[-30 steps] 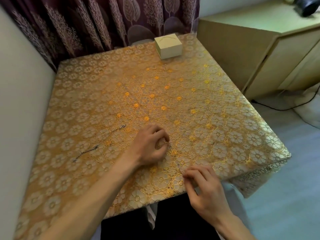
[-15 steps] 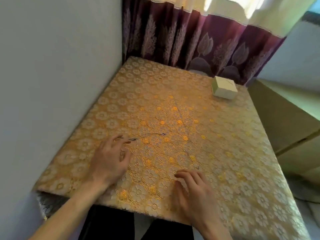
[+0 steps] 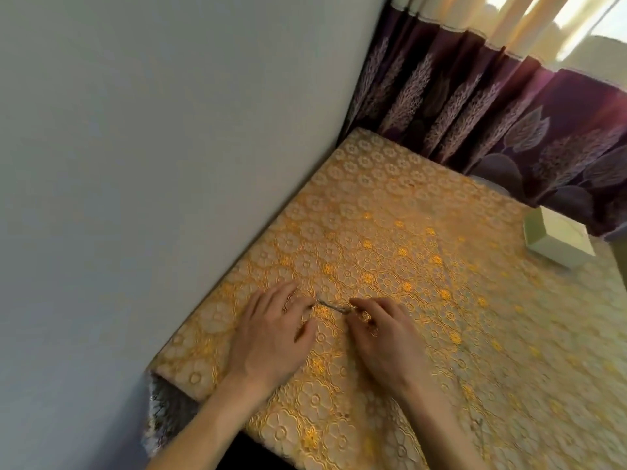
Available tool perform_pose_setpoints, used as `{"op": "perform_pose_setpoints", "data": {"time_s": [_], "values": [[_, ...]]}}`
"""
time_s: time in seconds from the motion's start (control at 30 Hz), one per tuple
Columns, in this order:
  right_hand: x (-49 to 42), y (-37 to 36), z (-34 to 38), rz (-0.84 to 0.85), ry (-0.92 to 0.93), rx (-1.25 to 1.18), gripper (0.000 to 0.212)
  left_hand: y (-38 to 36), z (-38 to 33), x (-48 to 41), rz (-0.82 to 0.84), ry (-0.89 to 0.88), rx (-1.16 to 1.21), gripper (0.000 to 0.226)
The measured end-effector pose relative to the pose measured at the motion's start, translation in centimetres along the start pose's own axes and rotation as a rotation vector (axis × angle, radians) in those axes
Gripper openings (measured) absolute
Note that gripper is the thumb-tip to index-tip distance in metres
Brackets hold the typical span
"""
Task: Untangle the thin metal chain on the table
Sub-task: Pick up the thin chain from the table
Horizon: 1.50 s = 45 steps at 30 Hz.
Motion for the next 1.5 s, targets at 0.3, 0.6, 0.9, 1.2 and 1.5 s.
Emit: {"op": "perform_pose_setpoints", "data": {"time_s": [0.3,0.6,0.9,1.2,1.5], "values": [[0.2,-1.4,0.4,-0.151,0.092,0.000,0.008,-0.4,1.1,-0.4,-0.085,-0.031,0.083,0.012],[6.3,-0.1,0.5,-0.198,0.063,-0.128,0.011,1.7,-1.0,4.3,-0.113,-0.312,0.168,0.020],[15.3,-0.6,-0.7,-0.260,0.032,-0.136,0.016,-0.4,-4.7,13.4,-0.040,-0.421,0.130,0.014],[23.3,-3.4,-0.9,0.199,-0.656,-0.915,0.013,-1.2,-5.4,17.1,0.098,-0.175,0.330,0.016],[23.8,-5.3,-0.1,0.203,-0.746,-1.099,0.021,-2.3,-4.8,19.5,0.254,-0.054,0.430,0.018]]}}
Point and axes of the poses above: each hand's wrist, its own x-axis away from the middle knuckle, its own y-axis out of the back of the hand, z = x × y, the point moved 8 cm from there along -x, towards the middle knuckle, and after that the axes turned 4 degrees about z, right-handed, at the moved point
